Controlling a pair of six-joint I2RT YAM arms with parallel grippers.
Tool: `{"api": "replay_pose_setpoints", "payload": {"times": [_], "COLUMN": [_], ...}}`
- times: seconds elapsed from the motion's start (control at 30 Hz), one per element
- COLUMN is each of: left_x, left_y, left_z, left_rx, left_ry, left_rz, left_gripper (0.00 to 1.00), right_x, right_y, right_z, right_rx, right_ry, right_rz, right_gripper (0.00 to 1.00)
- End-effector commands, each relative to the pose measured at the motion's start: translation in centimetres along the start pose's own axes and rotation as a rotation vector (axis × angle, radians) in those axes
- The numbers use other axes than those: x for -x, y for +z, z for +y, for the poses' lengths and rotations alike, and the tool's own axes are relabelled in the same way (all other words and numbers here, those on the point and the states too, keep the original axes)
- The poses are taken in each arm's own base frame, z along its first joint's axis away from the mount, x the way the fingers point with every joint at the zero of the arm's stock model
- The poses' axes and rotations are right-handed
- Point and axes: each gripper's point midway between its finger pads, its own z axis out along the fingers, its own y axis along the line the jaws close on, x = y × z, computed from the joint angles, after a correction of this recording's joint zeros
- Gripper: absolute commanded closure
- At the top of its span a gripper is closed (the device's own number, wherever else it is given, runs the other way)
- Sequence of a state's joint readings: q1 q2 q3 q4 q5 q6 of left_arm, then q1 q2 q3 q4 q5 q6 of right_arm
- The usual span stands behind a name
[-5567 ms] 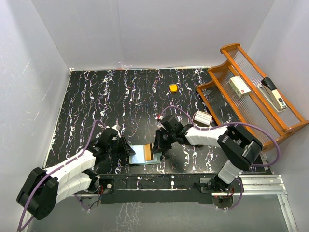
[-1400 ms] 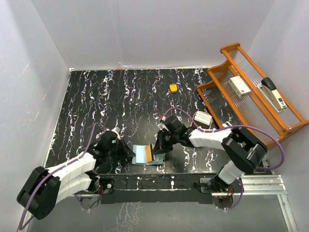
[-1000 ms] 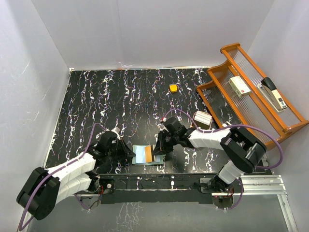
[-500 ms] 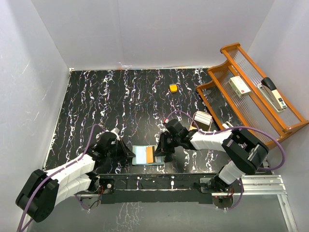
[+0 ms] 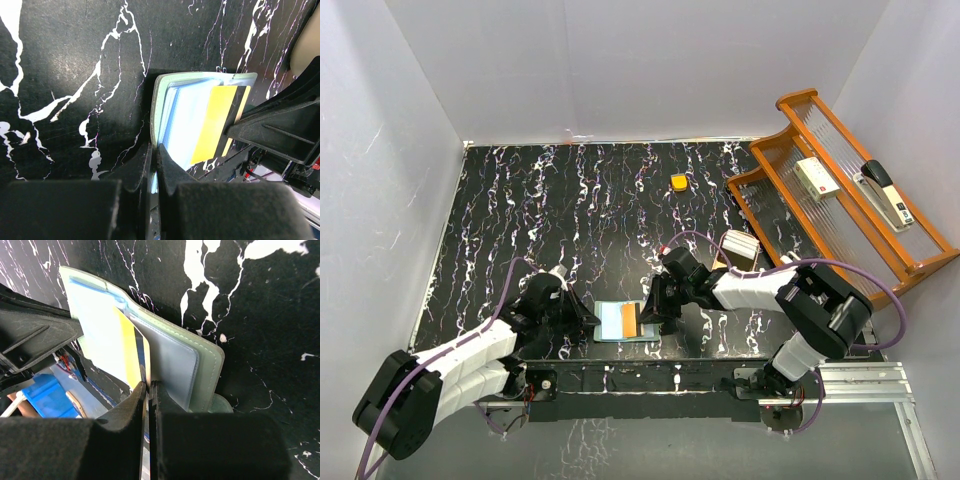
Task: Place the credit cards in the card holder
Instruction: Insert the credit card into the card holder.
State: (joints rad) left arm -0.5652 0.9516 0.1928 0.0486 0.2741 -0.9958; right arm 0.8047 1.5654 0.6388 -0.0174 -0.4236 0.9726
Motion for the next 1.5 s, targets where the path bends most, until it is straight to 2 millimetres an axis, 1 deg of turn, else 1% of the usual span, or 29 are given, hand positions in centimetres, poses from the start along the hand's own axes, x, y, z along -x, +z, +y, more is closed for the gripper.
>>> {"api": "replay_pose_setpoints", "payload": {"times": [0.0,0.23,0.37,0.5,0.7,1.07,1.17,1.3,1.37,1.47], "left_x": [-1.0,-1.2,-1.1,-0.9,-0.8,-0.9,-0.9,-0.9,-0.9,-0.9], "left_y": [-0.1,-0.2,-0.2,-0.1,0.1,0.2,0.1,0.1,0.1,0.1], "left_z": [1.5,1.9,1.8,1.5,1.2,1.4,1.4,1.5,1.4,1.5], "left_rx": [0.044,0.057,0.049,0.044,0.043,0.046,0.045,0.052,0.049,0.048], "left_ry": [-0.010,-0.004,-0.009,-0.008,-0.001,-0.009,-0.009,-0.007,-0.006,-0.008], "left_rz": [0.029,0.034,0.027,0.027,0.033,0.034,0.034,0.032,0.031,0.031], "left_gripper": [1.00,1.00,1.00,1.00,1.00,1.00,1.00,1.00,1.00,1.00], "right_x": [0.5,0.6,0.3,-0.2,-0.1,0.5,0.5,1.5,1.8,1.8], "right_y": [0.0,-0.5,-0.1,0.9,1.4,1.5,1.4,-0.1,-1.0,-1.1], "right_z": [-1.2,-1.7,-1.7,-1.7,-0.8,0.2,0.3,0.0,-0.1,0.0], "right_rx": [-0.046,-0.059,-0.051,-0.043,-0.019,0.007,0.000,-0.092,-0.118,-0.117], "right_ry": [0.016,0.014,0.013,0.015,-0.002,-0.019,-0.023,-0.057,-0.070,-0.073], "right_rz": [-0.062,-0.087,-0.065,-0.015,-0.009,-0.027,-0.023,-0.076,-0.102,-0.103], "right_gripper": [1.00,1.00,1.00,1.00,1.00,1.00,0.88,0.73,0.68,0.66]}}
